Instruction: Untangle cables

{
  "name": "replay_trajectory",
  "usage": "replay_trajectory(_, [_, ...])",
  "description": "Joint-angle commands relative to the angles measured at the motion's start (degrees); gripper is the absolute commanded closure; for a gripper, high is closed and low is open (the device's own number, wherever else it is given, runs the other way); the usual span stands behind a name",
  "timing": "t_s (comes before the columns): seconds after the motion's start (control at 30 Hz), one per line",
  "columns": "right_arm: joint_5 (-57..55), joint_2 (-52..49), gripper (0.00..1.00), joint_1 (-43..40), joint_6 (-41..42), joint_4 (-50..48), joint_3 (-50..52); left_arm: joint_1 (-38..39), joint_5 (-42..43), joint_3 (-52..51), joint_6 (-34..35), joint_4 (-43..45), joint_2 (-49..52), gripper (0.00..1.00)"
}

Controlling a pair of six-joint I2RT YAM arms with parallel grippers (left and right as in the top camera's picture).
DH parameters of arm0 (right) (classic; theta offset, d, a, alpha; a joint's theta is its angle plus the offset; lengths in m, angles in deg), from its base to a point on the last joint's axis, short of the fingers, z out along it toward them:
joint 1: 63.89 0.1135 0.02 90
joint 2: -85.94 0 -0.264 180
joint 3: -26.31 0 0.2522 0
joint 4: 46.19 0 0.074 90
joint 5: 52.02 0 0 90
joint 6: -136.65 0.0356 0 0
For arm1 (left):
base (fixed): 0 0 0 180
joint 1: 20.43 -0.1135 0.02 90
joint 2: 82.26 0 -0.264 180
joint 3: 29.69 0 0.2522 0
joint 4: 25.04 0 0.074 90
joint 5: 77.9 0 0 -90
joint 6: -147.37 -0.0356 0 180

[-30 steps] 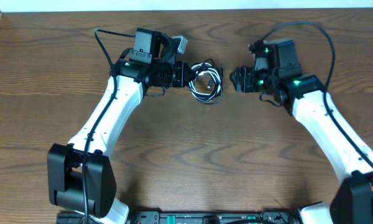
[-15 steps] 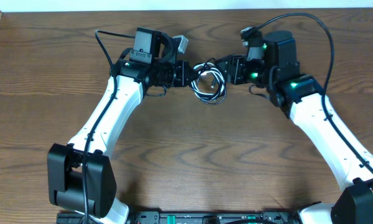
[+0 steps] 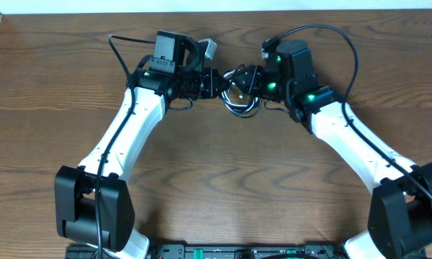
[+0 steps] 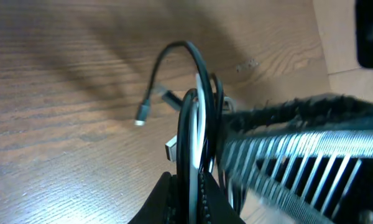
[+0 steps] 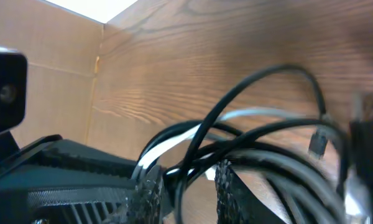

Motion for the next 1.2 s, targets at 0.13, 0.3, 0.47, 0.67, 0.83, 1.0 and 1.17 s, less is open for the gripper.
replay_trajectory(0.13, [1.2, -3.4, 0.79, 1.1, 3.6, -1.0, -0.7, 0.4, 1.4, 0.5, 2.6, 1.6, -0.1, 0.93])
replay_trajectory(0.3, [0.2, -3.9, 0.88, 1.1, 3.3, -1.3, -0.7, 1.6, 1.5, 0.5, 6.6, 2.4, -0.1, 0.92])
replay_trajectory(0.47, [-1.2, -3.9, 0.99, 0.9, 0.6, -1.2, -0.7, 2.1, 1.7, 0.5, 10.4, 2.9, -0.1, 0.93])
replay_trajectory(0.67, [2.8, -3.4, 0.99, -2.6, -6.3, -0.7, -0.7, 2.1, 0.5, 0.5, 10.6, 2.9, -0.1, 0.93])
replay_trajectory(0.83, [4.8, -2.6, 0.99, -7.3, -10.7, 7.0, -0.7, 1.5, -0.5, 0.5, 10.6, 3.6, -0.1, 0.92])
replay_trajectory(1.0, [-4.2, -2.6, 0.99, -9.2, -15.0, 18.5, -0.7, -0.5, 4.7, 0.5, 13.5, 10.2, -0.1, 0.93])
replay_trajectory(1.17, [-9.6, -2.6, 0.99, -9.2, -16.0, 22.4, -0.7, -1.7, 9.6, 0.5, 18.9, 17.7, -0.1, 0.92])
